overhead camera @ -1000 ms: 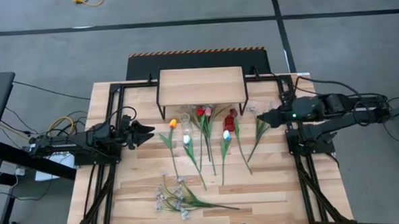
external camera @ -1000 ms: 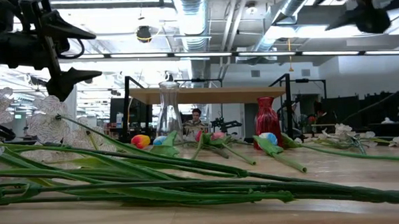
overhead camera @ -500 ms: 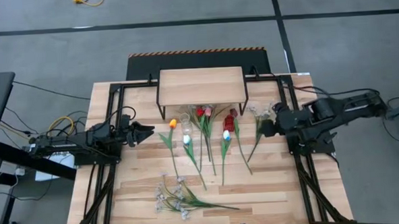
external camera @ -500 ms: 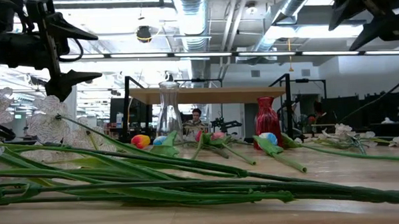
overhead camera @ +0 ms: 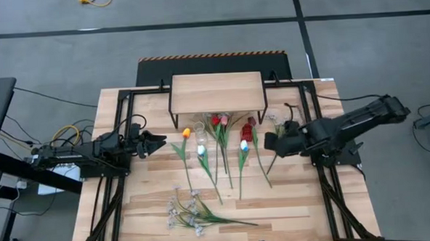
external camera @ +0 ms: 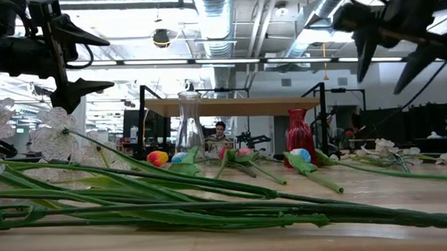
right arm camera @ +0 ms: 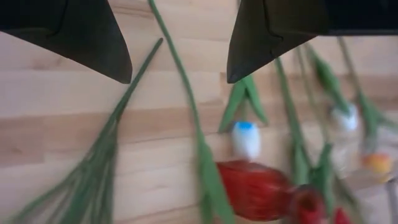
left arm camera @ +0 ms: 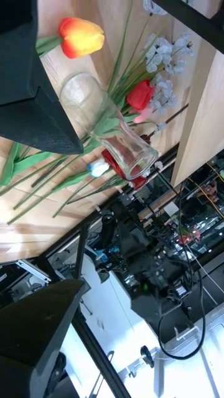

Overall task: Pick and place flowers into a vace then onto a shelf
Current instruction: Put the top right white flower into the red vase

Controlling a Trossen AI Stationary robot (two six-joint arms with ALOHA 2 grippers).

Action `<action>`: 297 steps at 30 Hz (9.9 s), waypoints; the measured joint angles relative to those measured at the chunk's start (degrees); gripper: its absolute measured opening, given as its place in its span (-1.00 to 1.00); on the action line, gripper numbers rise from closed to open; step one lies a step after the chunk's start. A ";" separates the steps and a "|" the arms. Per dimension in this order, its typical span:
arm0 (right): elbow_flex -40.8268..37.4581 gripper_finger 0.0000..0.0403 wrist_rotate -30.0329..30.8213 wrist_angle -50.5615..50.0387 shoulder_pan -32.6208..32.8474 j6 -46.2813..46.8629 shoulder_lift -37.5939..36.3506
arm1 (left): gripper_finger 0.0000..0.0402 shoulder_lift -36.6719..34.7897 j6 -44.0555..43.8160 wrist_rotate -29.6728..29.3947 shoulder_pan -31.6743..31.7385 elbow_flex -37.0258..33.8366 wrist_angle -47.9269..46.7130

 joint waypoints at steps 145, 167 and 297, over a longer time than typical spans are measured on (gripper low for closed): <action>-0.63 -1.00 6.53 43.13 -26.33 -71.72 -31.28 | 0.66 0.00 -2.56 4.94 -0.02 0.00 -2.88; -3.50 -1.00 6.46 52.17 -19.16 -110.02 -26.98 | 0.66 -0.01 -1.73 2.60 -0.01 0.00 -2.71; -31.82 -0.27 28.60 102.23 -7.08 -93.35 13.41 | 0.66 0.00 -1.27 5.22 -0.02 -0.02 -2.82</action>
